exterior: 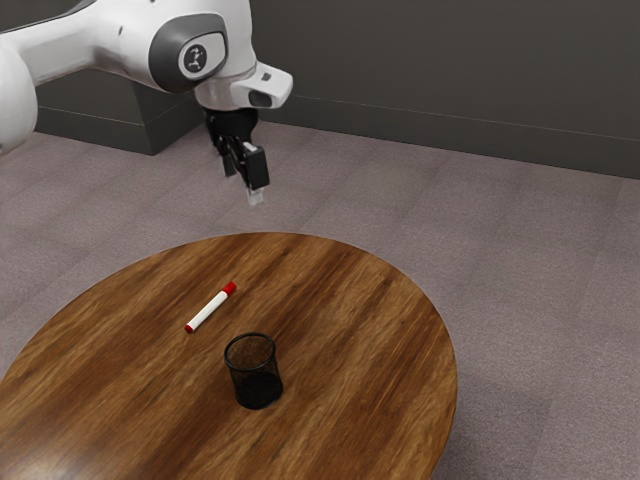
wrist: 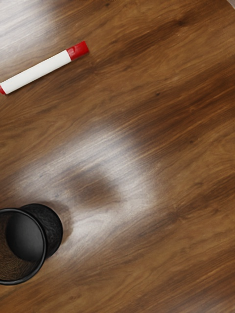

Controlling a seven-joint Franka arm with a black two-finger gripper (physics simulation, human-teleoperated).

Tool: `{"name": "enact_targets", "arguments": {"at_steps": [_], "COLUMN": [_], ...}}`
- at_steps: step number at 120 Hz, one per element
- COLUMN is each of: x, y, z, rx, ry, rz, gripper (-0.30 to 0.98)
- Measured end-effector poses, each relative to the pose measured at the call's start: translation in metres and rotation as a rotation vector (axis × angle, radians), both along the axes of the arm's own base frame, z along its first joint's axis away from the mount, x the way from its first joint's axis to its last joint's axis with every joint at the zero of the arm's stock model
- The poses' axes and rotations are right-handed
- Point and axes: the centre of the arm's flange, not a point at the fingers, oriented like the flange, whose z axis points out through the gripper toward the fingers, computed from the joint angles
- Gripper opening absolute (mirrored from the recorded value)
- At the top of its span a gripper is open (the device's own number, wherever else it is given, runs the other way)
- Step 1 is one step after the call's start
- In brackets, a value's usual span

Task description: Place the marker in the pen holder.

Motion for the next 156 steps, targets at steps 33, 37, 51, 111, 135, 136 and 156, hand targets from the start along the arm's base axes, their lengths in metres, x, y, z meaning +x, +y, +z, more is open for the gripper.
{"name": "enact_targets", "arguments": {"at_steps": [33, 37, 51, 111, 135, 136, 156], "x": [0.003, 0.008, 0.017, 0.050, 0.059, 0.059, 0.068], "y": [-0.003, -0.002, 0.045, 0.144, 0.170, 0.171, 0.175], "z": [0.004, -0.005, -0.078, -0.211, -0.268, -0.270, -0.296], "rx": [-0.005, -0.002, -0.032, -0.022, -0.017, -0.017, -0.016], "ry": [-0.033, -0.021, 0.033, -0.022, -0.035, -0.035, -0.042], "rz": [-0.066, -0.069, 0.026, 0.335, 0.456, 0.459, 0.509], "gripper": [0.69, 0.69, 0.69, 0.45, 0.34, 0.33, 0.29]}}
